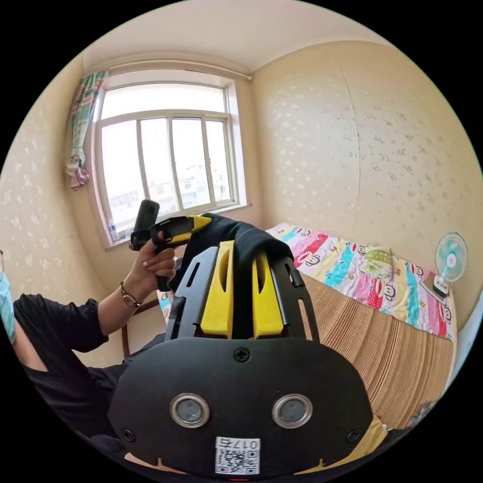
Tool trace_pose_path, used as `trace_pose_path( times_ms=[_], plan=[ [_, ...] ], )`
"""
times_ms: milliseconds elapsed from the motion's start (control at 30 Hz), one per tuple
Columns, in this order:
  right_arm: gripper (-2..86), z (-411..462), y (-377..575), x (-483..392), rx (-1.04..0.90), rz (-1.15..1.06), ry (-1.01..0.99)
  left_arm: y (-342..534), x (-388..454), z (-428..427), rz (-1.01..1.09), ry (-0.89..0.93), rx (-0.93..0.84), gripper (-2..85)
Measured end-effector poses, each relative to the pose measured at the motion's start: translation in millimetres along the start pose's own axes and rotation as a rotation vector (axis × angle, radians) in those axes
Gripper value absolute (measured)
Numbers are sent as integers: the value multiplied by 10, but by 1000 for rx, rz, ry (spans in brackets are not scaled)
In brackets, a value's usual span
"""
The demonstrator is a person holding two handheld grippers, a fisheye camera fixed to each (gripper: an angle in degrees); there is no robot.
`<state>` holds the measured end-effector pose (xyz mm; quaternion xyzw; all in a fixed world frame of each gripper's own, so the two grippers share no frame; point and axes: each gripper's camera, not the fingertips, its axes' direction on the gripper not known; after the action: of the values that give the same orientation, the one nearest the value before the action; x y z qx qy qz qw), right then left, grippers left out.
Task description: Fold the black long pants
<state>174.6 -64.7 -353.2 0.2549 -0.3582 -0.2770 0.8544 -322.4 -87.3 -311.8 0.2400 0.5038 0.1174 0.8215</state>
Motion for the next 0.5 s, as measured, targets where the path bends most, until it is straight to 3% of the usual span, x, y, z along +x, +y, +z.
trace_pose_path(
  times_ms=[133,267,367,500],
  plan=[
    [55,671,528,318,-102,79,16,395,-518,551,8,-140,-146,57],
    [54,1069,1579,311,-179,88,-18,1252,-911,791,-60,-63,-222,59],
    [51,989,2473,118,-166,69,-168,2091,-941,705,-177,127,-262,60],
    [43,1032,3391,-68,-218,211,-322,3063,-585,569,-109,16,-392,60]
  ],
)
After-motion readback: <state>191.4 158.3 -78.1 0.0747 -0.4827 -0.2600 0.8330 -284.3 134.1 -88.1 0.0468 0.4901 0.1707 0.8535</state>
